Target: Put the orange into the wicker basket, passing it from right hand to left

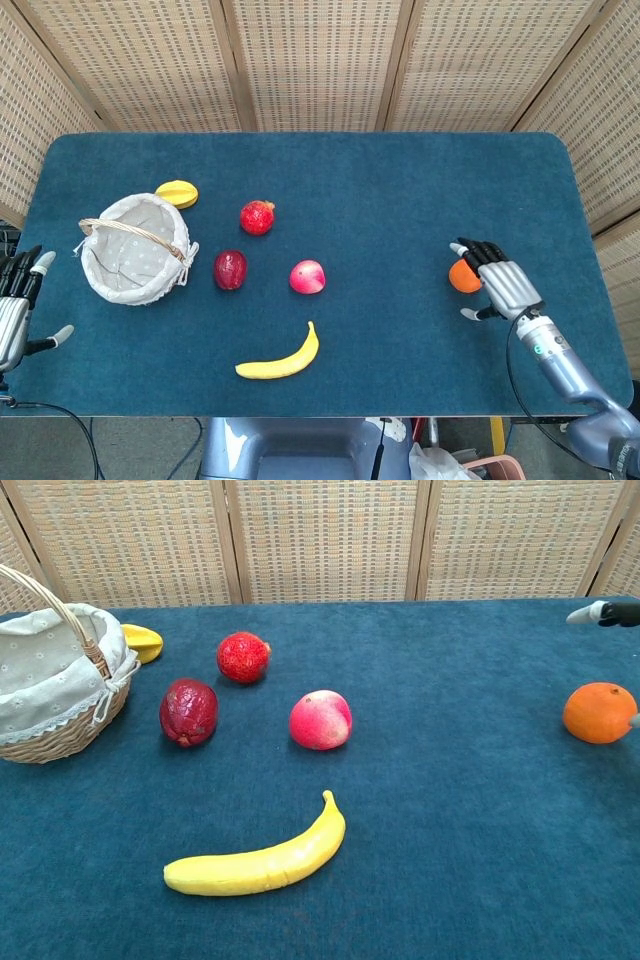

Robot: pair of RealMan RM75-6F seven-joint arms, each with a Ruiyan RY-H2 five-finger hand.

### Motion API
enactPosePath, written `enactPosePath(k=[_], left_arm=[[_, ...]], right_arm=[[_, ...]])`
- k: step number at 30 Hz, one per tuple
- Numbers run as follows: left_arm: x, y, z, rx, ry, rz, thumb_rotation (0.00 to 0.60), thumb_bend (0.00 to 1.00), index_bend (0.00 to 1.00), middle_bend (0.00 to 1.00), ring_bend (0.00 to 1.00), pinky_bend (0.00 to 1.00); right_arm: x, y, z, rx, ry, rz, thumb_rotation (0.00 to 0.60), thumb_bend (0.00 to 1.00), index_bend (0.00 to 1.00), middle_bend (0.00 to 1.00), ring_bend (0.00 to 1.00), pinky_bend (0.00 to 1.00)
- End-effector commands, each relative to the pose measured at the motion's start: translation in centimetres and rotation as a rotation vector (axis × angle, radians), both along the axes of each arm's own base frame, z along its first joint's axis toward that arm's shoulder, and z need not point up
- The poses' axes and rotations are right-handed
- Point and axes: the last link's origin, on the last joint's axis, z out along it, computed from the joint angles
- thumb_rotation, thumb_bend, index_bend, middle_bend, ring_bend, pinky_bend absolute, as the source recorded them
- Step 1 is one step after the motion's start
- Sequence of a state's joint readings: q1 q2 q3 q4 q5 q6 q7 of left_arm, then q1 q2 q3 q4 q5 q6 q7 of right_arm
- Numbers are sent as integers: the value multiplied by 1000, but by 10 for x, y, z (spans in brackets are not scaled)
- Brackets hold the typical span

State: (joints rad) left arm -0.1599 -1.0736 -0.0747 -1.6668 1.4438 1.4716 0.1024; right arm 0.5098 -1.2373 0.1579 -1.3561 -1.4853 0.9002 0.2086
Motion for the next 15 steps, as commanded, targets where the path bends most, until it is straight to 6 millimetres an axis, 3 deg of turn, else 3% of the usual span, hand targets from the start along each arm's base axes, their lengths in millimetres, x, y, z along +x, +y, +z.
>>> enactPosePath(k=[1, 6, 9, 12, 15], left_arm=[[-1, 1, 0, -1, -1, 4, 600, 0, 0, 0, 0, 0], [-2, 4, -2, -14, 0, 10, 600, 0, 0, 0, 0, 0], [-3, 4, -2, -15, -3, 11, 600, 0, 0, 0, 0, 0], [-3, 4, -2, -13, -5, 14, 600, 0, 0, 0, 0, 0], [-4, 5, -2, -15, -7, 19, 600, 0, 0, 0, 0, 0]], right_arm=[[3, -9, -15, 41, 17, -9, 600, 0, 0, 0, 0, 0], [-3, -25, -33, 79, 60, -54, 600, 0, 10, 0, 0, 0], [-9, -33, -42, 80, 88, -85, 600, 9, 75, 17, 0, 8], [-14, -40, -46, 43, 94, -101, 600, 129, 182, 137, 29, 93], [-18, -45, -48, -17, 88, -100, 600, 276, 335, 313, 175, 263]])
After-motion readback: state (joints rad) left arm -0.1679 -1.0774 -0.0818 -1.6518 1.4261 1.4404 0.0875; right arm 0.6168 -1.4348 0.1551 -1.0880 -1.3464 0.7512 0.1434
